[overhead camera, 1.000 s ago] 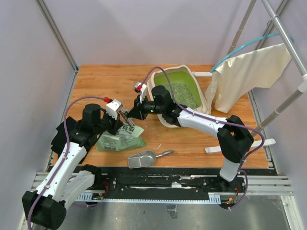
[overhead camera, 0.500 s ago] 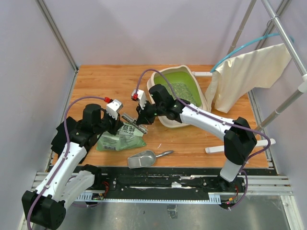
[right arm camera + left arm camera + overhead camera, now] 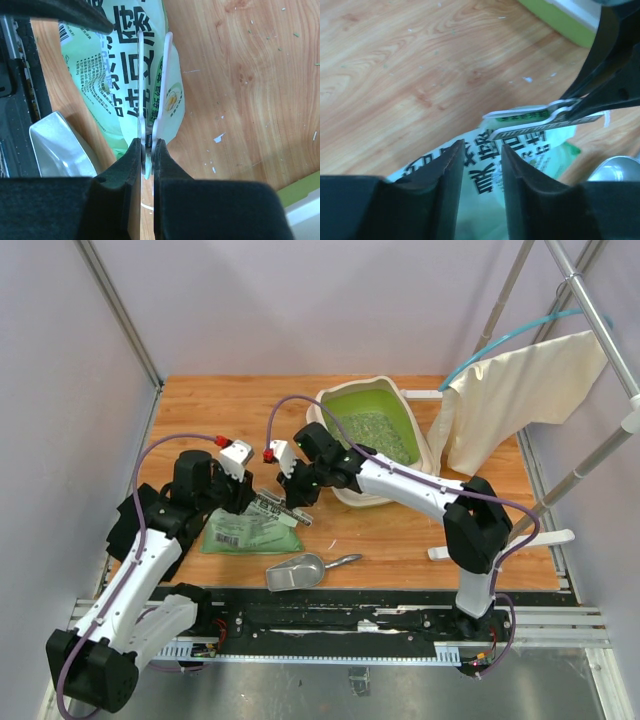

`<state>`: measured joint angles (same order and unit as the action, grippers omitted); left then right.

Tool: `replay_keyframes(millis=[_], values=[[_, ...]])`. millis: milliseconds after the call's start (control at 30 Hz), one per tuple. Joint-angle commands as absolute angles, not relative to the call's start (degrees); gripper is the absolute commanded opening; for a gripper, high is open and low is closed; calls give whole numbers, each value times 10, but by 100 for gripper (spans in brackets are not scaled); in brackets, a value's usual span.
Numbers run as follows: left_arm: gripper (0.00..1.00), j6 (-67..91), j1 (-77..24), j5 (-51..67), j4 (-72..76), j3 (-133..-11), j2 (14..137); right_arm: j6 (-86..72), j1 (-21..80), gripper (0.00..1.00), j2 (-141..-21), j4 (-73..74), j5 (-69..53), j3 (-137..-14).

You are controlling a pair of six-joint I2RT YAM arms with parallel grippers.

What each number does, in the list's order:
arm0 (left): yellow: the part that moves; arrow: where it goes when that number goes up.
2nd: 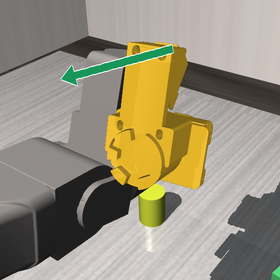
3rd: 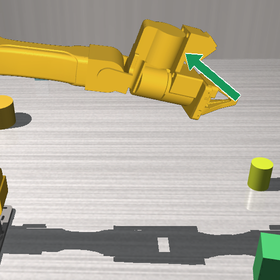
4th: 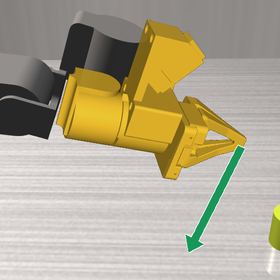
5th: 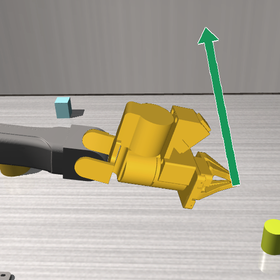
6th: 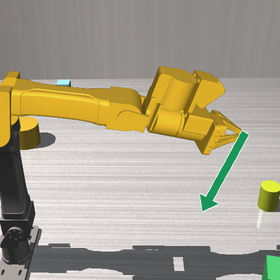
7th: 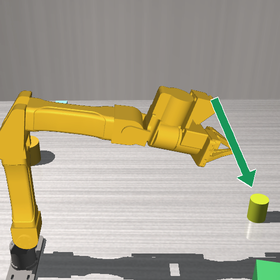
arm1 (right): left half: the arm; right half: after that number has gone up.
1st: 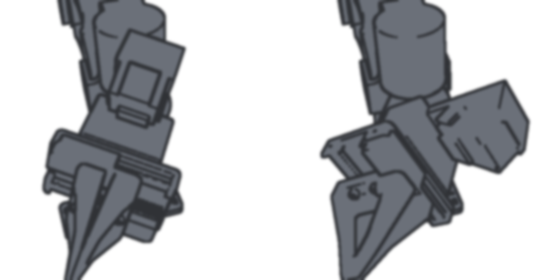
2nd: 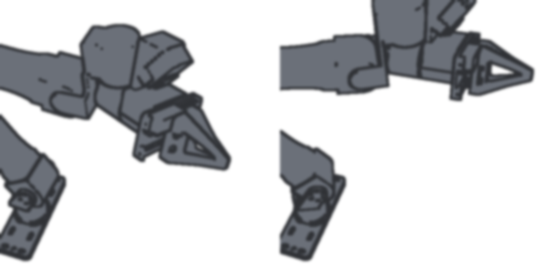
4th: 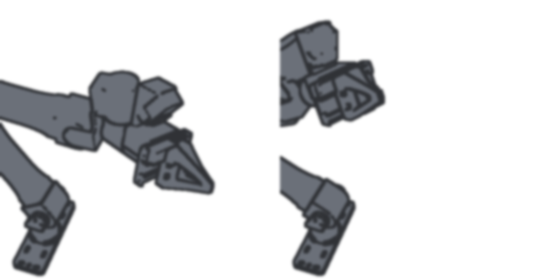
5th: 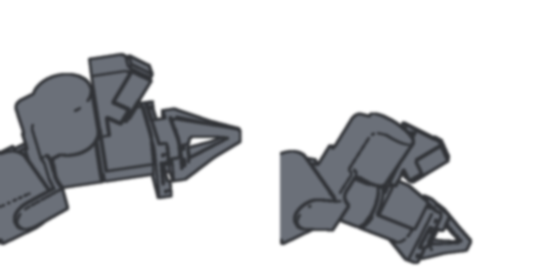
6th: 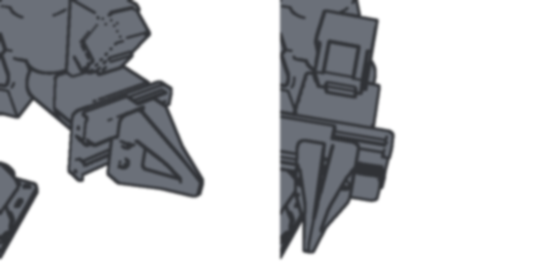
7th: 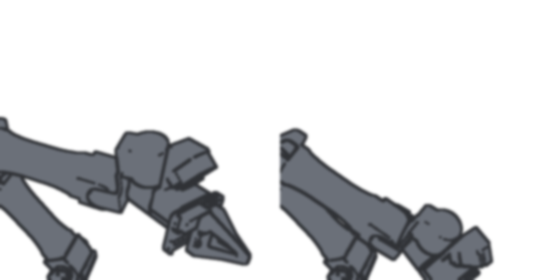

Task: Fill the litter box with clean litter
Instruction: Clamp the cat litter bag at the center of the board.

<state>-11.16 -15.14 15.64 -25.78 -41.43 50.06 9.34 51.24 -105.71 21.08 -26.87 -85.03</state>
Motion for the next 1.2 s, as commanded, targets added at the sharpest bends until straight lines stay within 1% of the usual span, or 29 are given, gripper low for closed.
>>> replay_keyframes(millis=[0,33,133,167,233,300,367,467,533,633,733,867,1000,1100,1167], values=[[55,-80,-152,61,-231,-427,487,109,529,1,-1084,251,-280,-881],[67,-65,-152,37,-223,-425,487,107,528,1,-1092,252,-272,-889],[91,-4,-153,-10,-203,-427,501,102,527,1,-1121,274,-250,-923],[96,28,-153,-39,-198,-430,507,101,526,1,-1128,278,-250,-931],[99,110,-152,-113,-201,-444,516,95,524,1,-1133,282,-251,-939],[100,234,-152,-188,-218,-454,512,91,523,1,-1133,280,-255,-941],[100,302,-152,-193,-222,-451,501,88,521,1,-1133,281,-257,-942],[100,405,-151,-191,-220,-414,479,87,520,1,-1147,281,-258,-941],[100,462,-152,-226,-225,-387,456,86,519,1,-1148,280,-259,-941],[100,472,-151,-252,-210,-354,416,87,518,1,-1144,280,-259,-936],[100,446,-151,-270,-191,-336,401,87,517,1,-1140,280,-262,-931],[100,398,-151,-315,-150,-314,427,87,517,1,-1140,280,-265,-931],[100,402,-150,-355,-137,-315,469,87,517,1,-1139,280,-266,-928],[100,378,-129,-327,-97,-306,483,87,517,1,-1139,280,-267,-928],[100,385,-119,-331,-111,-308,488,88,517,1,-1139,282,-267,-927]])
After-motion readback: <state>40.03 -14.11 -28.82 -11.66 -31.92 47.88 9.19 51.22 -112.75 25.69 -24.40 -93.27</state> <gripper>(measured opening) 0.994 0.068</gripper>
